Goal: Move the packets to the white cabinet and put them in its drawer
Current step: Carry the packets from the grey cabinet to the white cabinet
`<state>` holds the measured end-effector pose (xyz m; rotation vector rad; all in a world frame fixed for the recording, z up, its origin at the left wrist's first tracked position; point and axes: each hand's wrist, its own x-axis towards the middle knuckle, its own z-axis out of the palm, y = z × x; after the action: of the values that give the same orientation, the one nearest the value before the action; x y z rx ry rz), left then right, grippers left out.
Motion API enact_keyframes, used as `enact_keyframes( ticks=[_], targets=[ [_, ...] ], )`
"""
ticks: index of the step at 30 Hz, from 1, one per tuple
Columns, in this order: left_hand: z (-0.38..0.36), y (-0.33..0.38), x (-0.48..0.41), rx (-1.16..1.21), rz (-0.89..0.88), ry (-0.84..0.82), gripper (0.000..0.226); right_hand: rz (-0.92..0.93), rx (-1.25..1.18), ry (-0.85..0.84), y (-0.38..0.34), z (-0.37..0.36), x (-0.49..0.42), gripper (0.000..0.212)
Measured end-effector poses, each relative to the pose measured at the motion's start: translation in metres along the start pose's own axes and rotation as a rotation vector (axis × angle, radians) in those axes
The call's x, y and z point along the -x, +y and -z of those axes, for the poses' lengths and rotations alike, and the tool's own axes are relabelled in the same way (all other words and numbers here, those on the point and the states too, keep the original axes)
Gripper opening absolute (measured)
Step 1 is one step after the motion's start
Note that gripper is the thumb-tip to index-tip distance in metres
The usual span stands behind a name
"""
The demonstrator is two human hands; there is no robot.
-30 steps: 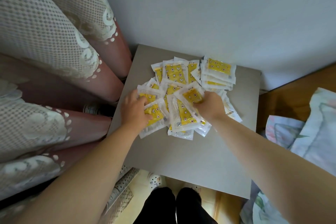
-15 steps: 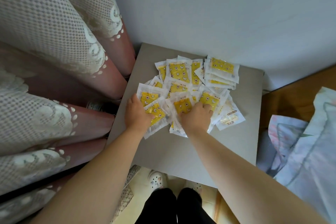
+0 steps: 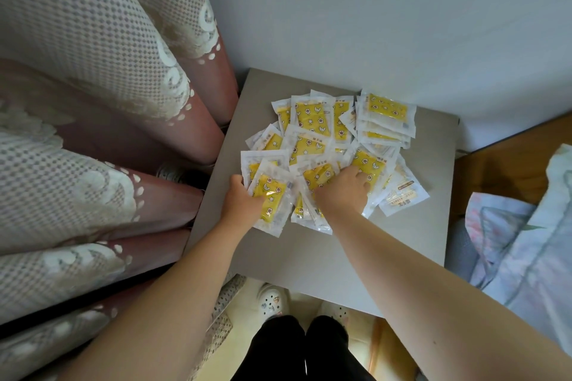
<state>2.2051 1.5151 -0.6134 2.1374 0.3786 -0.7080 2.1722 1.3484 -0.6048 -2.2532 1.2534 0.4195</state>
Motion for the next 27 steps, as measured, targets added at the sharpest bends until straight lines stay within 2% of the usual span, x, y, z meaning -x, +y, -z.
enact_keyframes(
  ticks=[5, 7, 10, 13, 16, 19, 21, 22, 27],
  targets=[
    [-0.006, -0.008, 0.005, 0.030, 0.014, -0.009, 0.030, -0.006, -0.017, -0.094, -0.004, 0.002, -0.001, 0.063],
    [-0.009, -0.009, 0.007, 0.036, 0.025, 0.005, 0.025, -0.016, 0.014, -0.126, -0.006, 0.001, -0.001, 0.072],
    [-0.011, -0.012, 0.008, 0.097, 0.041, 0.014, 0.027, -0.052, -0.067, -0.164, -0.007, -0.003, 0.000, 0.087],
    [-0.013, -0.014, 0.009, 0.131, 0.043, 0.014, 0.030, -0.056, -0.059, -0.158, -0.006, -0.002, -0.001, 0.088],
    [-0.014, -0.013, 0.012, 0.150, 0.029, 0.013, 0.034, 0.011, 0.058, -0.080, -0.006, 0.000, 0.000, 0.073],
    [-0.016, -0.013, 0.012, 0.148, 0.022, 0.026, 0.033, 0.223, 0.224, 0.095, 0.001, -0.003, 0.002, 0.043],
    [-0.018, -0.014, 0.014, 0.135, 0.023, 0.042, 0.032, 0.359, 0.230, 0.151, 0.009, -0.005, 0.001, 0.027],
    [-0.018, -0.014, 0.015, 0.131, 0.025, 0.049, 0.032, 0.369, 0.153, 0.117, 0.014, -0.004, 0.000, 0.027],
    [-0.016, -0.012, 0.015, 0.223, 0.068, 0.041, 0.025, 0.186, -0.379, -0.217, 0.025, 0.013, -0.003, 0.017]
  ],
)
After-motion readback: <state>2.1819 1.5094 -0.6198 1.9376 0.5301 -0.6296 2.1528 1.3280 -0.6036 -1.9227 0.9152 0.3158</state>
